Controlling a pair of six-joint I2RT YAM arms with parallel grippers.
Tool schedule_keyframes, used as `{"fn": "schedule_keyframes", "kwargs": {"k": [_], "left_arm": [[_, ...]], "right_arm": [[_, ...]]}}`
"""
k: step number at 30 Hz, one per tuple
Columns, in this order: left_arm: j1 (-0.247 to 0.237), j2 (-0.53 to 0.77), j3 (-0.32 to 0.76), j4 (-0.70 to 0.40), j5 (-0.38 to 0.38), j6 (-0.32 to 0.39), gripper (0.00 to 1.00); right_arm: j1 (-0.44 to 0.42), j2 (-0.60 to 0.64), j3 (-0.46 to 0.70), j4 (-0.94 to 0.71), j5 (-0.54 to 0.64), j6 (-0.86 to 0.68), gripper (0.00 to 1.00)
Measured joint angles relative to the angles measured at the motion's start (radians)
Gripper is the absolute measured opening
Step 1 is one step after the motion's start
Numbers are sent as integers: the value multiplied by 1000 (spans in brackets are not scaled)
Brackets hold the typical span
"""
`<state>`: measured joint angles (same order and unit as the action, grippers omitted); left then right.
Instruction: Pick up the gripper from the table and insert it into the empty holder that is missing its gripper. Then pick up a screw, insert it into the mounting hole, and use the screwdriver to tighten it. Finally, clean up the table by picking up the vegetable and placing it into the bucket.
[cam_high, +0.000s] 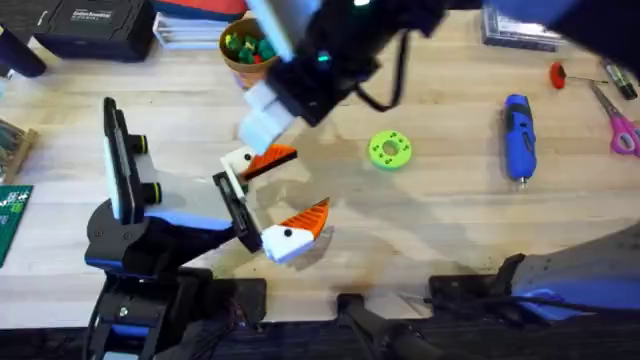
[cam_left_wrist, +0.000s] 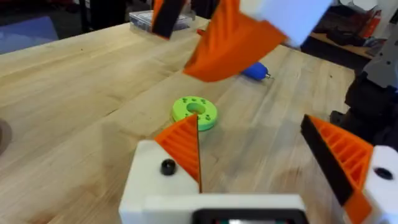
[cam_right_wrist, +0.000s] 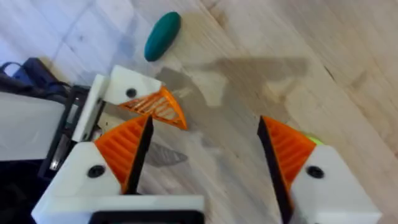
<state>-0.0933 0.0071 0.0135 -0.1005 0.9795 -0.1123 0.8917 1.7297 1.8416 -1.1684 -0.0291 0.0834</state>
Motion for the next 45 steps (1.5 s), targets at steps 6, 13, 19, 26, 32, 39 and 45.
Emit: {"fn": "schedule_keyframes", "kwargs": {"k": [6,13,19,26,32,39,45], "left_arm": [[0,0,0,0,1,0,985],[0,0,0,0,1,0,985],[0,0,0,0,1,0,985],[0,0,0,0,1,0,985],[0,0,0,0,1,2,843],[0,0,0,0,1,7,9],[0,0,0,0,1,7,5]], "right_arm": [[-61,-175,-261,113,-91,32,994],[-216,-515,-603,200,-229,48,994],[-326,-742,-716,146,-383,-64,994],[-335,-801,-728,97,-461,-243,994],[-335,-800,-730,85,-474,-314,994],[-335,-800,-730,91,-474,-354,994],[-335,-792,-730,91,-474,-360,994]]}}
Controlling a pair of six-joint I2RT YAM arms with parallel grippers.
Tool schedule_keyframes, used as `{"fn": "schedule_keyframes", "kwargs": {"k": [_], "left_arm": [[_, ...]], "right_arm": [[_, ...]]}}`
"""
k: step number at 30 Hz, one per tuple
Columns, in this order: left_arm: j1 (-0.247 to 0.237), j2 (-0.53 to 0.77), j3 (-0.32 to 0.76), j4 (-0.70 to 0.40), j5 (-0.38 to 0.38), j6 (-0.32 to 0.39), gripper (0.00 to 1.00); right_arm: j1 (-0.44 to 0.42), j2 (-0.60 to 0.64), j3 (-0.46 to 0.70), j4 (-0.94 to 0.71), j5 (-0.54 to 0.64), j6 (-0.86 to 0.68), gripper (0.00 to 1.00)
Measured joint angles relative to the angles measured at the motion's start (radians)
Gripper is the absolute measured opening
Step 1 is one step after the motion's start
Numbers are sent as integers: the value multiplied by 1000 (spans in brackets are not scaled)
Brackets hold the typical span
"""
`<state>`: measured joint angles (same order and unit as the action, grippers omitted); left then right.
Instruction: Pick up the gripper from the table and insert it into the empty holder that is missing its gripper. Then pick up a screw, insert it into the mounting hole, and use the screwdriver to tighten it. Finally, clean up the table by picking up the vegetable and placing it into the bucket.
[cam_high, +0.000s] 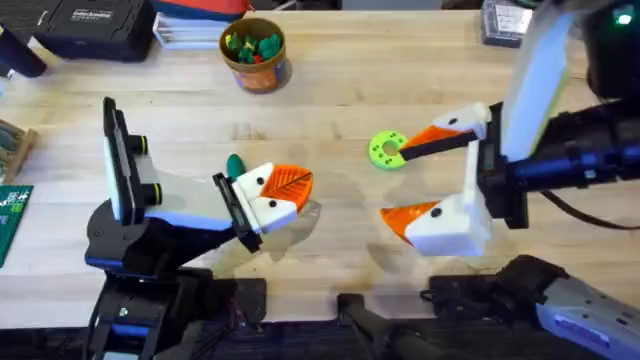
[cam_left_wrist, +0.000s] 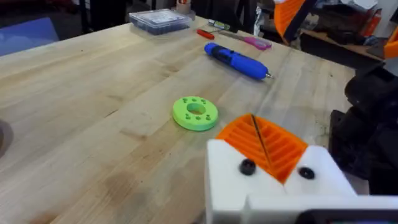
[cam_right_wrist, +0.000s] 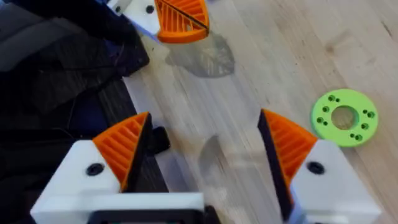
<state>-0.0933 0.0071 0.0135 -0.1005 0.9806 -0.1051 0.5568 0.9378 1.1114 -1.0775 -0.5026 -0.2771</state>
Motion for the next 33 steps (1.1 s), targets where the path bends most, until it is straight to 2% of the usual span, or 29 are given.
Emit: {"fn": "schedule_keyframes", "kwargs": {"k": [4,7,10,15,18,21,25,33], "left_arm": [[0,0,0,0,0,0,4],[0,0,0,0,0,0,4],[0,0,0,0,4,7,4],[0,0,0,-1,14,21,4],[0,0,0,-1,19,23,4],[0,0,0,-1,19,23,4],[0,0,0,-2,19,24,4],[0,0,0,-2,19,26,4]], "right_arm": [[-39,44,0,9,82,115,994],[-136,65,0,1,170,176,994],[-287,79,0,0,230,207,994],[-611,124,-1,14,321,225,994],[-803,188,-1,50,377,201,994],[-940,270,-1,98,413,175,994],[-1041,396,-1,201,434,155,994],[-1055,598,2,286,436,38,994]]}}
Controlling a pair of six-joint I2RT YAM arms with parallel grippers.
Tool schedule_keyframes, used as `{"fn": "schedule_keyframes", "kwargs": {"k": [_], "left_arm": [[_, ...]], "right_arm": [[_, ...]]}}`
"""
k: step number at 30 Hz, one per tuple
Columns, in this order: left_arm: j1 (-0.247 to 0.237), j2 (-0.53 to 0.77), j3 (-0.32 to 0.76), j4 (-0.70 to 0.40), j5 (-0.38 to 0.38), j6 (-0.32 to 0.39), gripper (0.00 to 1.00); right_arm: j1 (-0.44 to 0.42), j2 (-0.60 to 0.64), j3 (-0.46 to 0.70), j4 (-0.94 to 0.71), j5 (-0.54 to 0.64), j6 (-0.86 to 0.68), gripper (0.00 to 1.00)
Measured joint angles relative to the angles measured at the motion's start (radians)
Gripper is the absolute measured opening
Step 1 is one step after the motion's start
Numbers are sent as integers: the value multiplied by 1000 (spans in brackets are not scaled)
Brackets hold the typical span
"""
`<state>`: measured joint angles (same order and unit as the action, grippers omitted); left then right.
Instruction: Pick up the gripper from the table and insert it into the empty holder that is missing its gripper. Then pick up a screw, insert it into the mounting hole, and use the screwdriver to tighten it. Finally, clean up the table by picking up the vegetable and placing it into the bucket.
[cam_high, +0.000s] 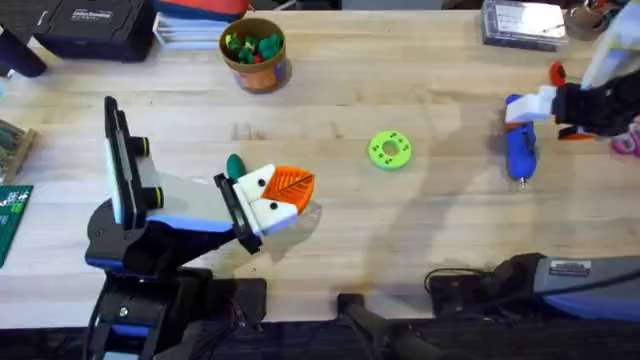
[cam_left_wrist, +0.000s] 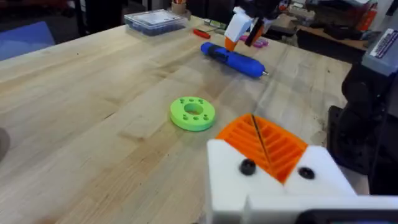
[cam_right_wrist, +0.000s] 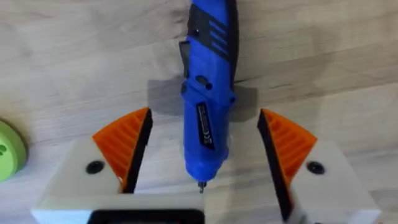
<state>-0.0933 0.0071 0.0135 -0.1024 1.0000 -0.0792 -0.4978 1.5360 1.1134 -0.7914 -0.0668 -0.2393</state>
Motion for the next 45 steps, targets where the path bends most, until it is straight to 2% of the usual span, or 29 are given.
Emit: {"fn": "schedule_keyframes", "kwargs": {"k": [3,11,20,21,25,28,31,34,40,45], "left_arm": [[0,0,0,0,0,0,4],[0,0,0,0,1,1,4],[0,0,0,0,2,0,4],[0,0,0,0,2,0,4],[0,0,0,0,2,0,4],[0,0,0,0,2,1,4],[0,0,0,0,2,0,4],[0,0,0,0,2,0,4],[0,0,0,0,2,0,4],[0,0,0,0,2,1,4]], "right_arm": [[0,73,34,-1,-1,-17,994],[4,246,214,2,-9,-59,994],[28,349,229,-14,-15,-143,951],[28,355,229,-14,-15,-149,927],[28,364,229,-13,-8,-167,683],[28,369,229,-13,-7,-175,616],[28,375,231,-8,-4,-181,480],[28,375,232,-5,-4,-181,395],[29,379,232,10,-1,-187,37],[30,379,232,2,-1,-188,26]]}}
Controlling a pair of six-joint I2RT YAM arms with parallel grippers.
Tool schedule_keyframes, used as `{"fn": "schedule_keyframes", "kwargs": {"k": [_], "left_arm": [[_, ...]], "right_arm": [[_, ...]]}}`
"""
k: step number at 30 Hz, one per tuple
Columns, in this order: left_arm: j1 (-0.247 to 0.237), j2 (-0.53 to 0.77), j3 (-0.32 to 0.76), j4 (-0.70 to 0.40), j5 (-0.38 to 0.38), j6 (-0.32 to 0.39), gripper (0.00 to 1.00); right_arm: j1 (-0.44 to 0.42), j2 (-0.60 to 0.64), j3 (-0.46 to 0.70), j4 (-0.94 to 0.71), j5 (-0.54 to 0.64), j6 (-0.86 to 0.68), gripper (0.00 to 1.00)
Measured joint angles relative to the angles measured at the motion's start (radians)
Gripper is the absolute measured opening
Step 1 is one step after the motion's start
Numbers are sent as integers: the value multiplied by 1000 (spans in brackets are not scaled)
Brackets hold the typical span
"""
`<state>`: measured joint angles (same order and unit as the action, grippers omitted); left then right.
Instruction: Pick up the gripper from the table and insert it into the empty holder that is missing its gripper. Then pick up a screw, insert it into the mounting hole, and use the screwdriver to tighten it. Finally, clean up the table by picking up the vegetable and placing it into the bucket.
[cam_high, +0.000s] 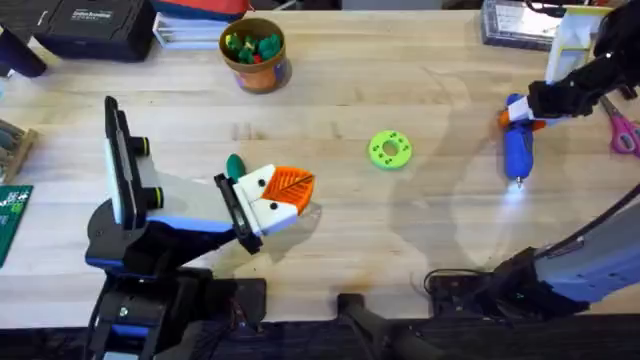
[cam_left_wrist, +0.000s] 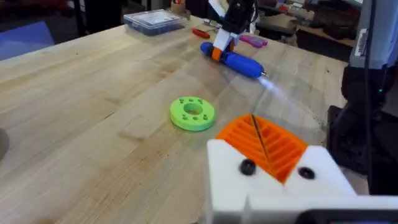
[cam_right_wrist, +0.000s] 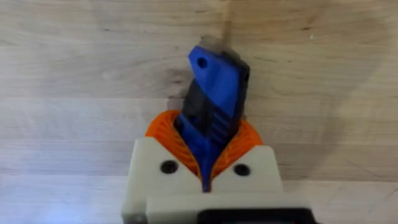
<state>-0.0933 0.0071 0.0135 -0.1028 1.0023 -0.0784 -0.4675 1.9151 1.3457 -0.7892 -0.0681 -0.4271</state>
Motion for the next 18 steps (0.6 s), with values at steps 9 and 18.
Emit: {"fn": "schedule_keyframes", "kwargs": {"k": [9,18], "left_arm": [[0,0,0,0,0,0,4],[0,0,0,0,0,0,4]], "right_arm": [[0,-121,0,-18,0,0,26],[0,-469,-1,5,-62,71,26]]}}
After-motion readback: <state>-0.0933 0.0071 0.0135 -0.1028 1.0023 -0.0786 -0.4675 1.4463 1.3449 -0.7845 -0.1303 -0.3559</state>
